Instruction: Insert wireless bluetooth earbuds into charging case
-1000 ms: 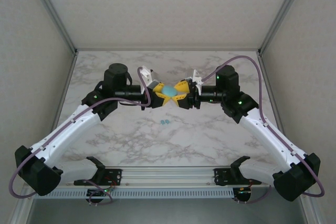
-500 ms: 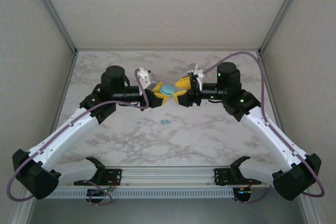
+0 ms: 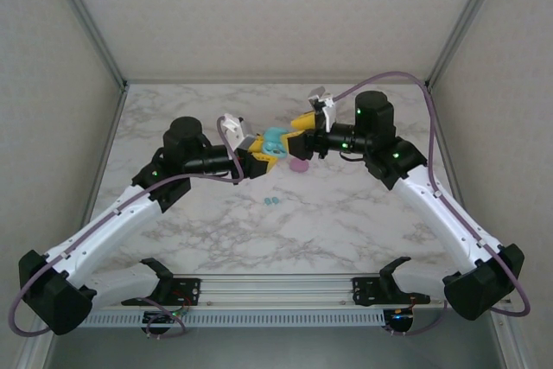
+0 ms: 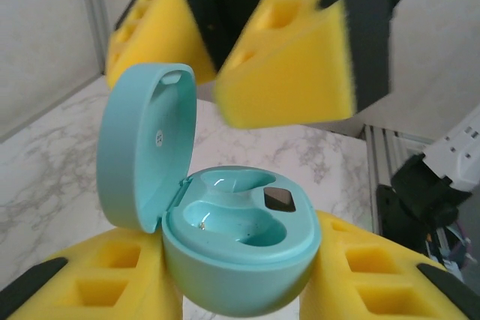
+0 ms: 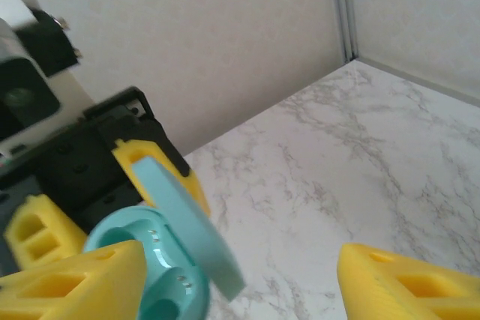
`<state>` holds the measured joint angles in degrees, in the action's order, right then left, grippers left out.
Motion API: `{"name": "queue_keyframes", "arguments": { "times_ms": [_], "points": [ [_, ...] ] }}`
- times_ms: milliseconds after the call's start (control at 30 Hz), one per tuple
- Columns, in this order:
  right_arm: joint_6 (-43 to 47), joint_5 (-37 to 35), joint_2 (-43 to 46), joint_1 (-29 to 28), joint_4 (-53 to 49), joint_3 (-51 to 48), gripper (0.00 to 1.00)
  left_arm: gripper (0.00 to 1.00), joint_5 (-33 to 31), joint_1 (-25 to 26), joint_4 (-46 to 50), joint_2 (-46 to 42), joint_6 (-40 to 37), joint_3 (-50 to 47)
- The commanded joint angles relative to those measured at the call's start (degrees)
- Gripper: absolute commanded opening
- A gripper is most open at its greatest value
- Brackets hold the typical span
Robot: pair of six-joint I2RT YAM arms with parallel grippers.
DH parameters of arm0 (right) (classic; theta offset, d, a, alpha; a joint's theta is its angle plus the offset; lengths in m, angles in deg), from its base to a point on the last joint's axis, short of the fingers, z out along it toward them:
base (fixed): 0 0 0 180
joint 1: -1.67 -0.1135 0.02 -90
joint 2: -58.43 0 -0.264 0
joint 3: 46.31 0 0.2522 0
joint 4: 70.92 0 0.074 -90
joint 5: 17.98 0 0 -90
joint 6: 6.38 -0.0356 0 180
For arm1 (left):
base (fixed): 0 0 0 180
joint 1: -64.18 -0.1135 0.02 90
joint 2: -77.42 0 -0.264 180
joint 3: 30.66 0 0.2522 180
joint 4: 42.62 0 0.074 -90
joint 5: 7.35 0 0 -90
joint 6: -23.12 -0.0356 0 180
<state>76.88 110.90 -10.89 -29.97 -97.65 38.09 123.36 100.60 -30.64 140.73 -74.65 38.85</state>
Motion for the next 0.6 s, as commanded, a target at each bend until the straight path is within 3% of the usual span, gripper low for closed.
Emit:
{"name": "queue_keyframes", "arguments": {
  "times_ms": [0, 200, 367, 433, 567],
  "points": [
    [-5.0, 1.0, 1.5, 0.3, -1.2, 4.7, 0.71, 0.25, -6.1, 0.2, -8.5, -2.1, 5.7, -3.6],
    [-8.2, -14.4, 3.1, 1.0, -9.6, 7.2, 0.71, 0.24, -11.1, -0.5, -16.3, -4.0, 11.6, -7.9],
    [-16.9, -26.7, -2.2, 4.5, -21.5, 7.1, 0.51, 0.24, -16.9, -1.5, -18.9, -7.5, 14.0, -10.7],
    [-19.7, -27.0, -5.5, 5.0, -24.6, 6.7, 0.46, 0.24, -19.4, -1.7, -18.3, -9.7, 13.8, -11.4],
    [-23.4, -20.1, -14.3, 4.5, -25.3, 3.4, 0.39, 0.25, -21.4, -1.8, -15.6, -13.3, 13.1, -11.5]
  ]
}}
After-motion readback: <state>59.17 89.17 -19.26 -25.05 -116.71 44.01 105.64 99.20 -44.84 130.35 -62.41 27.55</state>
